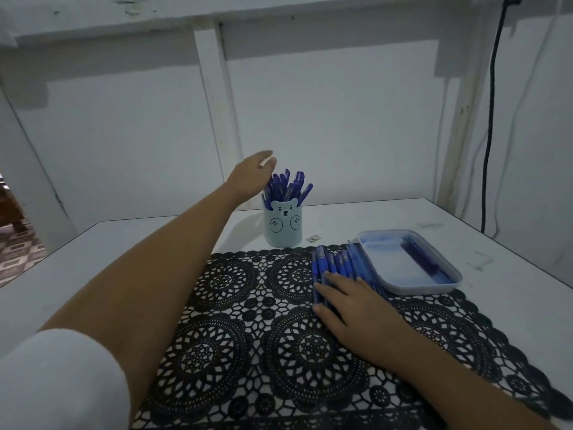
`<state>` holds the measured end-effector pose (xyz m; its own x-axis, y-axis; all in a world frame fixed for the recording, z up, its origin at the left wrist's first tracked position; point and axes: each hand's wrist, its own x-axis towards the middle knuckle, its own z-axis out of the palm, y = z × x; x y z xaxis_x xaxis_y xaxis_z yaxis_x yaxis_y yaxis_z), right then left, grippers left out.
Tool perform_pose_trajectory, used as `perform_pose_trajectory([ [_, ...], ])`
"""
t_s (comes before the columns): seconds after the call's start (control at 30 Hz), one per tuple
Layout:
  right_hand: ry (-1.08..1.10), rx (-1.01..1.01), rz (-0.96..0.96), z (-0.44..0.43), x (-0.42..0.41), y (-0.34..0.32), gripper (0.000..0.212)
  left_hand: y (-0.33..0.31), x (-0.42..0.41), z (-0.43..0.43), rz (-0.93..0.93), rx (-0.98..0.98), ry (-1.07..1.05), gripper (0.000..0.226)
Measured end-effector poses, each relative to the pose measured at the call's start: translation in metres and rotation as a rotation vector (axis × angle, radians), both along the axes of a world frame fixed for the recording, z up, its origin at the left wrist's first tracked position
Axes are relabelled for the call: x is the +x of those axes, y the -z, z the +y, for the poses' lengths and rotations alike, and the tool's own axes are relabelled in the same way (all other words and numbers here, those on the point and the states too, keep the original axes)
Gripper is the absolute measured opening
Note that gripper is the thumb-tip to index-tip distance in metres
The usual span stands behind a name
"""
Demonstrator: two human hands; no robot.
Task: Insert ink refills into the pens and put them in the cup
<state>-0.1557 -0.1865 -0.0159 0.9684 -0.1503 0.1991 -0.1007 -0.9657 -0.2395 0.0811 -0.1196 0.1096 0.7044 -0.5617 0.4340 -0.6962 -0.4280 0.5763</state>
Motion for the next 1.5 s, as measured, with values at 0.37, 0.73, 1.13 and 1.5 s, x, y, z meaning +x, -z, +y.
perform_pose_trajectory([
  [0.37, 0.267, -0.194, -0.229, 0.007, 0.001, -0.003, 0.036, 0.059, -0.083, 0.094, -0.358, -0.044, 0.071, 0.025],
  [0.73, 0.272, -0.192, -0.078, 0.023, -0.001, -0.012, 0.037, 0.124, -0.104, 0.124, -0.209, 0.153, 0.135, 0.019],
  [1.13, 0.395, 0.012, -0.011, 0.018, 0.006, -0.011, 0.035, 0.129, -0.105, 0.125, -0.210, 0.175, 0.160, 0.020],
  [1.5, 0.401, 0.423, -0.313, 0.022, -0.001, -0.019, 0.036, 0.117, -0.114, 0.121, -0.145, 0.091, 0.121, 0.021],
])
